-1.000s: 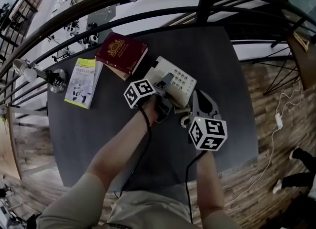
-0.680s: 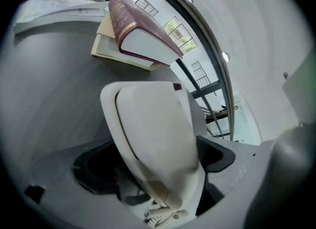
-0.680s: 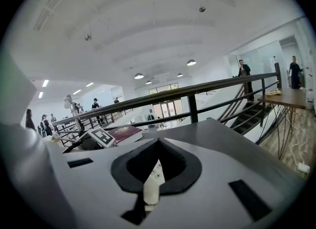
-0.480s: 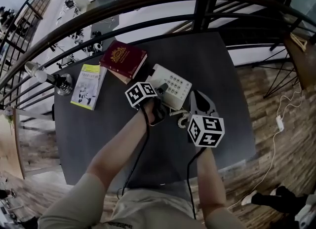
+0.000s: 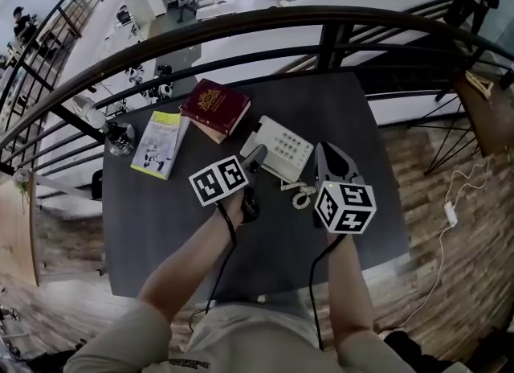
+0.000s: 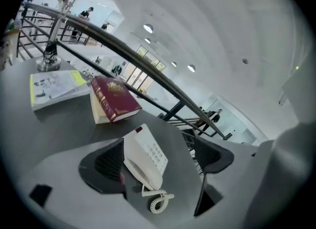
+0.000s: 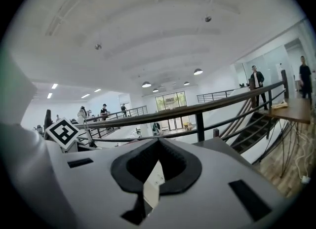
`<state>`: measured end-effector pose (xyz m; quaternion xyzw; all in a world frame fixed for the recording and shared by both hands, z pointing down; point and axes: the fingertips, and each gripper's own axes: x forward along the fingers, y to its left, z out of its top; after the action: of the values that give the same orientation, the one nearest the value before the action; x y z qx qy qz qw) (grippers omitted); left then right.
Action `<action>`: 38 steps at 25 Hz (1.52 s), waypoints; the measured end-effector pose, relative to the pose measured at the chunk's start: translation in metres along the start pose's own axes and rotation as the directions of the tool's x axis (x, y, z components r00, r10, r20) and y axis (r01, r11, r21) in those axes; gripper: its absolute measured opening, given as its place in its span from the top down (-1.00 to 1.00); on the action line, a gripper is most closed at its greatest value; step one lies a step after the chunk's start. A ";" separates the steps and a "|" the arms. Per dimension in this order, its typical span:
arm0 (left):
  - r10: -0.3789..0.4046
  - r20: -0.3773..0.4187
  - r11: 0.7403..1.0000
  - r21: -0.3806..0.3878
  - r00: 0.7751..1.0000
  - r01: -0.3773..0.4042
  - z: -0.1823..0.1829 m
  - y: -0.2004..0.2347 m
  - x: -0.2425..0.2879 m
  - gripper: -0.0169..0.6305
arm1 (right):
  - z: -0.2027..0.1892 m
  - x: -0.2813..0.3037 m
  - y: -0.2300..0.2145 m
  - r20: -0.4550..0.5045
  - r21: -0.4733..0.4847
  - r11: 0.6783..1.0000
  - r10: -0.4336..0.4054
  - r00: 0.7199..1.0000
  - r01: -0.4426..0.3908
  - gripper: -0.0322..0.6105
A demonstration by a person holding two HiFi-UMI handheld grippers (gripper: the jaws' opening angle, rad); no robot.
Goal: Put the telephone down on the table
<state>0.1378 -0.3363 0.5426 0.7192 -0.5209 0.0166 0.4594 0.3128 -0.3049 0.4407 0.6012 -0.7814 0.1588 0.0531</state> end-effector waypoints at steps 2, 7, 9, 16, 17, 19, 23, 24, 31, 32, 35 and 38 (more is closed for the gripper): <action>-0.041 0.063 0.997 0.061 0.997 0.037 0.018 -0.016 -0.028 -0.46 | 0.023 -0.013 0.007 0.029 -0.036 0.999 -0.002 1.000 0.003 0.89; -0.158 0.220 0.947 0.311 0.963 0.084 0.071 -0.068 -0.095 -0.43 | 0.076 -0.044 0.035 0.113 -0.041 0.998 0.040 0.993 -0.036 0.89; -0.183 0.213 0.929 0.356 0.960 0.098 0.079 -0.085 -0.119 -0.08 | 0.092 -0.058 0.047 0.137 -0.050 0.998 0.056 0.989 -0.049 0.89; -0.308 0.295 0.867 0.479 0.905 0.139 0.107 -0.143 -0.194 0.65 | 0.135 -0.105 0.085 0.229 -0.126 0.990 0.092 0.969 -0.064 0.89; -0.322 0.313 0.845 0.522 0.893 0.121 0.110 -0.149 -0.204 0.68 | 0.140 -0.112 0.089 0.242 -0.159 0.986 0.085 0.967 -0.047 0.89; -0.340 0.347 0.795 0.603 0.874 0.070 0.116 -0.158 -0.222 0.85 | 0.149 -0.126 0.096 0.266 -0.243 0.970 0.064 0.962 0.003 0.89; -0.380 0.382 0.736 0.676 0.842 0.026 0.125 -0.170 -0.256 0.86 | 0.165 -0.151 0.114 0.310 -0.342 0.939 0.068 0.948 0.045 0.89; -0.390 0.385 0.734 0.678 0.836 0.030 0.126 -0.170 -0.263 0.86 | 0.166 -0.157 0.119 0.321 -0.346 0.937 0.073 0.944 0.046 0.89; -0.415 0.406 0.723 0.690 0.814 0.025 0.115 -0.156 -0.297 0.93 | 0.171 -0.201 0.143 0.474 -0.310 0.949 0.106 0.874 0.054 0.89; -0.422 0.412 0.719 0.694 0.808 0.021 0.111 -0.154 -0.302 0.93 | 0.167 -0.203 0.145 0.471 -0.306 0.951 0.107 0.876 0.048 0.89; -0.421 0.437 0.714 0.701 0.795 -0.007 0.096 -0.147 -0.314 0.93 | 0.153 -0.204 0.152 0.442 -0.303 0.953 0.121 0.889 0.021 0.89; -0.407 0.435 0.694 0.719 0.803 -0.038 0.077 -0.139 -0.319 0.93 | 0.138 -0.204 0.164 0.406 -0.320 0.947 0.145 0.902 -0.009 0.89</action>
<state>0.0632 -0.1498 0.2487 0.8600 -0.5072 -0.0504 -0.0226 0.2264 -0.1227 0.2248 0.5735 -0.8127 -0.0985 -0.0305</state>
